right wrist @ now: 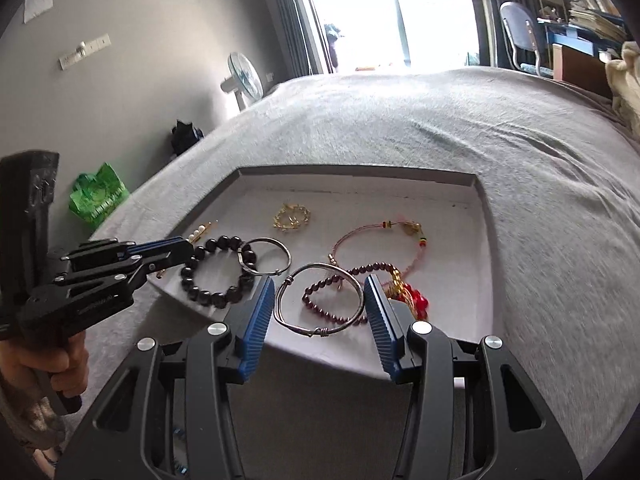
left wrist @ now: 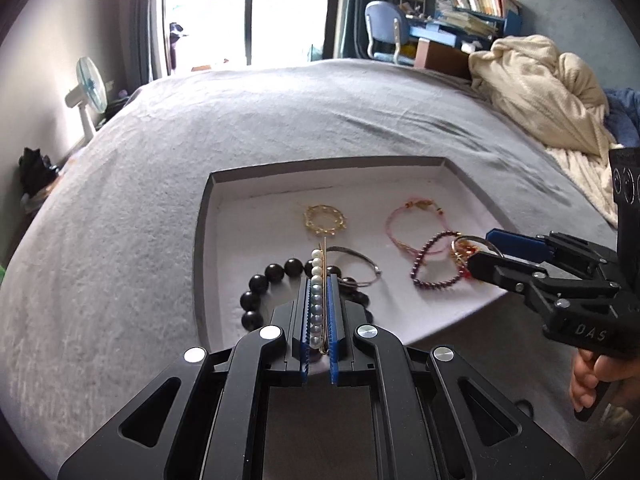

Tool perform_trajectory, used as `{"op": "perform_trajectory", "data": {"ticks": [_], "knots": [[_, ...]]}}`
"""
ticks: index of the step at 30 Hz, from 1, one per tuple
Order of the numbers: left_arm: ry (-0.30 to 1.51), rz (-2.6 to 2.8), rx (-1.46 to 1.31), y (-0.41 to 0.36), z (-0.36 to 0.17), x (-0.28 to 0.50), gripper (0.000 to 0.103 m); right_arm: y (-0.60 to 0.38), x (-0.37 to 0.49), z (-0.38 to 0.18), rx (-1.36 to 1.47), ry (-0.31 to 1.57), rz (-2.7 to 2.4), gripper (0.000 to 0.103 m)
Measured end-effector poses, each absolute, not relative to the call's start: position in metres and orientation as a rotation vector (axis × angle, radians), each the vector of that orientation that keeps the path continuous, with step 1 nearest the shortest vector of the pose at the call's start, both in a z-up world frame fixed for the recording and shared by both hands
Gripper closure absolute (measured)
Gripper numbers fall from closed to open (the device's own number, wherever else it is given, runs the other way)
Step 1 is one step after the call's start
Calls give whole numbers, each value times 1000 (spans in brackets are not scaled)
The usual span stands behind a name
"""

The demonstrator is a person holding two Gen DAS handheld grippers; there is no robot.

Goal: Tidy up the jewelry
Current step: 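Carry the pearl pin into the tray and open the left tool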

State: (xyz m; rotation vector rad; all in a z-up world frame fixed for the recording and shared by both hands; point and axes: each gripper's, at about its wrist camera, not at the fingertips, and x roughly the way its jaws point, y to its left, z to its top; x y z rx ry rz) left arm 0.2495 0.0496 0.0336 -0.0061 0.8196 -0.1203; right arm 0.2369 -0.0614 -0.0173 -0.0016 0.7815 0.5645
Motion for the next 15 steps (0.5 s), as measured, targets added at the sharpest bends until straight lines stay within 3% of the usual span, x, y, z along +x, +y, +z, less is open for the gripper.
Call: {"op": "perform_trajectory", "data": {"ticks": [15], "knots": [[920,-101,-41,57,4,272,94,-51,256,-47,-43,864,538,56]]}}
